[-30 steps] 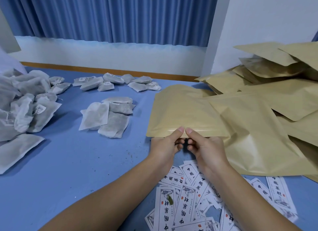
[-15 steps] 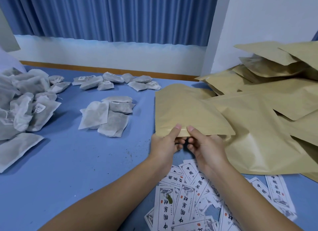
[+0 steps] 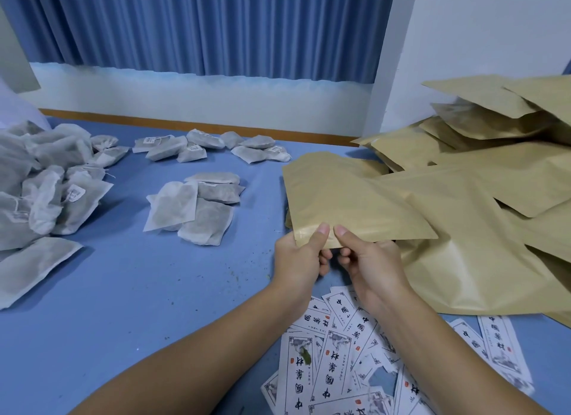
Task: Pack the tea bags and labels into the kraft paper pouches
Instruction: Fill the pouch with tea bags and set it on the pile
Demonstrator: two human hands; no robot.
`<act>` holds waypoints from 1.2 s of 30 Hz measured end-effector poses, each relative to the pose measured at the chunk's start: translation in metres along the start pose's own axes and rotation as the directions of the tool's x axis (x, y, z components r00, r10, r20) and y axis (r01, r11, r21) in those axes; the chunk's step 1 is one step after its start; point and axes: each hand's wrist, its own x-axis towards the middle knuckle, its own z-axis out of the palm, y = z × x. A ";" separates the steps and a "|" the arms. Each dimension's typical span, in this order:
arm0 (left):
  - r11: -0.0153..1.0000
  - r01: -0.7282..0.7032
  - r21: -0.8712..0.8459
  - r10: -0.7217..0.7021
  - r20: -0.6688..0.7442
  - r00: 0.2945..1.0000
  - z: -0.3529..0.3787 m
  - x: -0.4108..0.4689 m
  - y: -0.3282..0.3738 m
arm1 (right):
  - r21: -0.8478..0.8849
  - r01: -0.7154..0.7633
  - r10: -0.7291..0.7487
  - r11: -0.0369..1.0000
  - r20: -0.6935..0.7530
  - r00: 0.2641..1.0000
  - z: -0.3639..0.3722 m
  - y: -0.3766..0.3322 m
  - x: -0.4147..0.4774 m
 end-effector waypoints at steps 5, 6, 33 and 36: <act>1.000 0.005 0.017 -0.004 -0.024 1.000 -0.001 0.002 0.004 | 0.010 0.046 -0.046 0.999 0.002 0.999 0.003 0.001 -0.003; 1.000 0.013 0.016 -0.012 -0.020 1.000 -0.002 0.003 0.006 | 0.027 0.053 -0.053 0.998 0.010 0.999 0.003 0.001 -0.004; 0.995 -0.005 -0.095 -0.002 -0.076 0.997 -0.007 0.005 0.015 | 0.061 0.007 -0.002 0.998 -0.069 0.998 -0.016 -0.020 0.007; 0.954 0.136 -0.268 -0.150 -0.034 0.988 -0.012 0.004 0.021 | 0.026 -0.009 0.010 1.000 -0.036 0.999 -0.020 -0.021 0.008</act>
